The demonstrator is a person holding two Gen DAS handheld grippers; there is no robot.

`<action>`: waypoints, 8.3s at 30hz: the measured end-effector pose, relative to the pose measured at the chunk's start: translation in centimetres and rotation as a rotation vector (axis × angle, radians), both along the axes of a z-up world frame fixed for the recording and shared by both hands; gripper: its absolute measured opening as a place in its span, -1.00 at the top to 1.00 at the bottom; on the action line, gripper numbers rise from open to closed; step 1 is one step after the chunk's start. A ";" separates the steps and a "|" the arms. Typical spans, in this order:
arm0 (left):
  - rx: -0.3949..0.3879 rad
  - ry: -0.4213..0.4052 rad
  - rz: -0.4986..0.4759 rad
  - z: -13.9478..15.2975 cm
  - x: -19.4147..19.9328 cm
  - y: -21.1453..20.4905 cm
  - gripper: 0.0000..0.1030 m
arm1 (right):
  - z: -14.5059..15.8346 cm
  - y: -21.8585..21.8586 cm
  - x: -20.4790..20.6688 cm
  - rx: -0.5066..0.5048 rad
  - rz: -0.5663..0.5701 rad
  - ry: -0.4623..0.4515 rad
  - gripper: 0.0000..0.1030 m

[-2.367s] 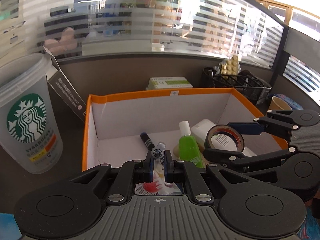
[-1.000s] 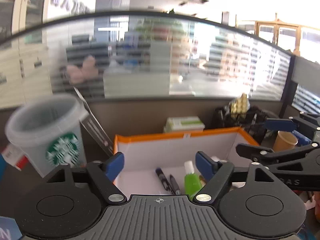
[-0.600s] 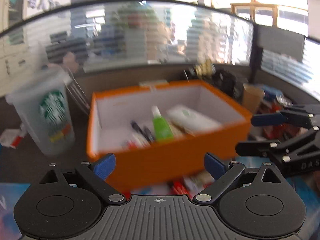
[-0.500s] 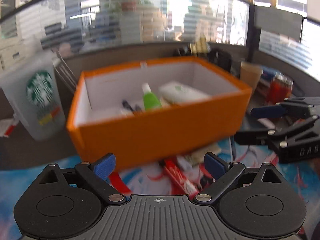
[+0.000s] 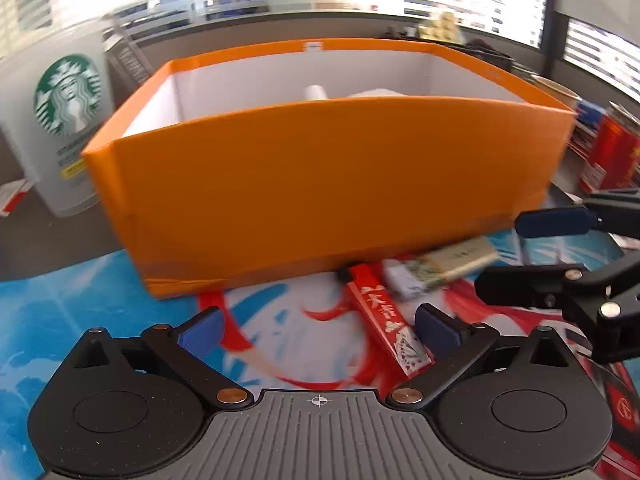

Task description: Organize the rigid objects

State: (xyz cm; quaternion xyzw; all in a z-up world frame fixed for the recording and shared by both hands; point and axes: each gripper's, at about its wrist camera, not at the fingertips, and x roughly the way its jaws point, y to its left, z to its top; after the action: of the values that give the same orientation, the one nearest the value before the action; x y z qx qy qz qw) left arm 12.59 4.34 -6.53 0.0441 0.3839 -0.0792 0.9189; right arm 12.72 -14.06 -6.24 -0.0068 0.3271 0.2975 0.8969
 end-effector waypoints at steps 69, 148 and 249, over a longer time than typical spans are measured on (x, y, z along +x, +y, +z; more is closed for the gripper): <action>-0.074 -0.075 -0.121 1.5 -4.6 2.2 0.68 | -0.8 4.5 -3.8 -0.160 0.017 -0.077 0.59; -0.117 -0.338 -0.125 16.8 2.8 1.9 0.68 | 14.5 3.8 2.3 -0.048 -0.037 -0.370 0.59; 0.020 -0.266 0.144 12.1 -8.8 3.4 -1.00 | 10.9 4.1 -10.5 -0.127 -0.243 -0.488 -1.00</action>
State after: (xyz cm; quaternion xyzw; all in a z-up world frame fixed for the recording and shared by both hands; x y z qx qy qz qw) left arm 3.74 7.77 5.53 0.0355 0.2617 -0.0029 0.9645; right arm 2.22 -9.96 4.66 -0.0952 0.1177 0.1562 0.9761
